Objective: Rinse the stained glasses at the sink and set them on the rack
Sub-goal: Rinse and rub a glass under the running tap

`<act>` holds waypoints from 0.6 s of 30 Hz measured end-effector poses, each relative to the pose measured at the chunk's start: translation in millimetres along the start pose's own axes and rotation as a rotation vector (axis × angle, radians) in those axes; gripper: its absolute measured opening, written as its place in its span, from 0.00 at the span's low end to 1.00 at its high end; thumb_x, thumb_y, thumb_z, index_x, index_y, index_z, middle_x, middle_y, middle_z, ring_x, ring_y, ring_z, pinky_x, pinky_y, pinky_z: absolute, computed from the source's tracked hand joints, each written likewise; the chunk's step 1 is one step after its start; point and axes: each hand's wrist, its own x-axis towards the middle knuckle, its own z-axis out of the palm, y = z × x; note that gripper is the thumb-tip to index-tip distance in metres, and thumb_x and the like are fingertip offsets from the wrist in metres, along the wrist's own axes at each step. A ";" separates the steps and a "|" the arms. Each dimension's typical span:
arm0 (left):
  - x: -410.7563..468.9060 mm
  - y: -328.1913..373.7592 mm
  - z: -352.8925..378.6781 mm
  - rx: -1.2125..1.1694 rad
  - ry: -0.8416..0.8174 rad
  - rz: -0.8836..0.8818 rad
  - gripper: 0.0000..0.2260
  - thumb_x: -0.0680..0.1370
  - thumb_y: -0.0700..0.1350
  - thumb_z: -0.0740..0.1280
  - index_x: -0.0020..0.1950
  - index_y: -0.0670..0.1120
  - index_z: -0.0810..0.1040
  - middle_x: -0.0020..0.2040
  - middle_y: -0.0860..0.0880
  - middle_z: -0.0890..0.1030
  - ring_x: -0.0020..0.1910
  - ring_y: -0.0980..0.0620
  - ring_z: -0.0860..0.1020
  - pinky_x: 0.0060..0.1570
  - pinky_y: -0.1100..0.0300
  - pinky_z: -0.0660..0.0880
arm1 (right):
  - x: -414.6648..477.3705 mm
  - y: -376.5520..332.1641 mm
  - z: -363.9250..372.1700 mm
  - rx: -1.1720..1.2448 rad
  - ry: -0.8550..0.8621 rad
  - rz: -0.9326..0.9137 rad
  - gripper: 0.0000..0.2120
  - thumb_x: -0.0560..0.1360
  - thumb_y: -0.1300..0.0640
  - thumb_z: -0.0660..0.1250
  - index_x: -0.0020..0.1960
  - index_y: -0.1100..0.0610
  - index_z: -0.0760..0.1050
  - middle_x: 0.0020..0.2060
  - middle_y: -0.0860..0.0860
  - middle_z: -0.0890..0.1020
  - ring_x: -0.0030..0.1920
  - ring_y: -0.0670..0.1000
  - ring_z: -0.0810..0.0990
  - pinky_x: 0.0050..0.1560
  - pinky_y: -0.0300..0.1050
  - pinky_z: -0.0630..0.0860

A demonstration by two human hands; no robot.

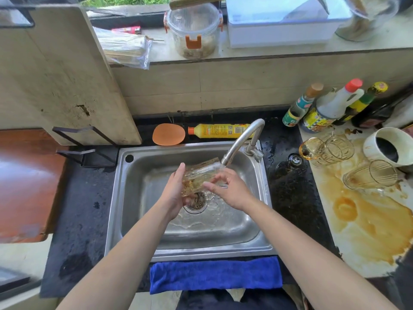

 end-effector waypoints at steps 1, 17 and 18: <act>0.7 -1.3 -0.6 0.011 -0.022 -0.017 0.32 0.74 0.70 0.65 0.69 0.49 0.72 0.56 0.43 0.82 0.37 0.50 0.78 0.30 0.59 0.68 | 0.1 2.0 1.1 0.017 0.032 0.006 0.12 0.74 0.41 0.74 0.40 0.48 0.79 0.67 0.46 0.71 0.70 0.46 0.69 0.70 0.43 0.62; -8.3 6.8 8.7 0.180 -0.045 0.096 0.42 0.69 0.77 0.63 0.75 0.53 0.67 0.71 0.52 0.73 0.66 0.49 0.74 0.67 0.44 0.71 | -6.4 -20.6 -3.0 0.262 0.095 0.173 0.26 0.79 0.35 0.63 0.66 0.53 0.65 0.65 0.49 0.73 0.65 0.52 0.72 0.58 0.49 0.67; -10.5 7.3 10.3 0.206 -0.047 0.130 0.39 0.71 0.75 0.65 0.74 0.52 0.68 0.70 0.50 0.74 0.68 0.48 0.73 0.67 0.45 0.70 | -4.4 -19.3 -2.6 0.329 0.119 0.202 0.24 0.80 0.35 0.60 0.65 0.52 0.69 0.64 0.50 0.76 0.64 0.53 0.75 0.57 0.51 0.69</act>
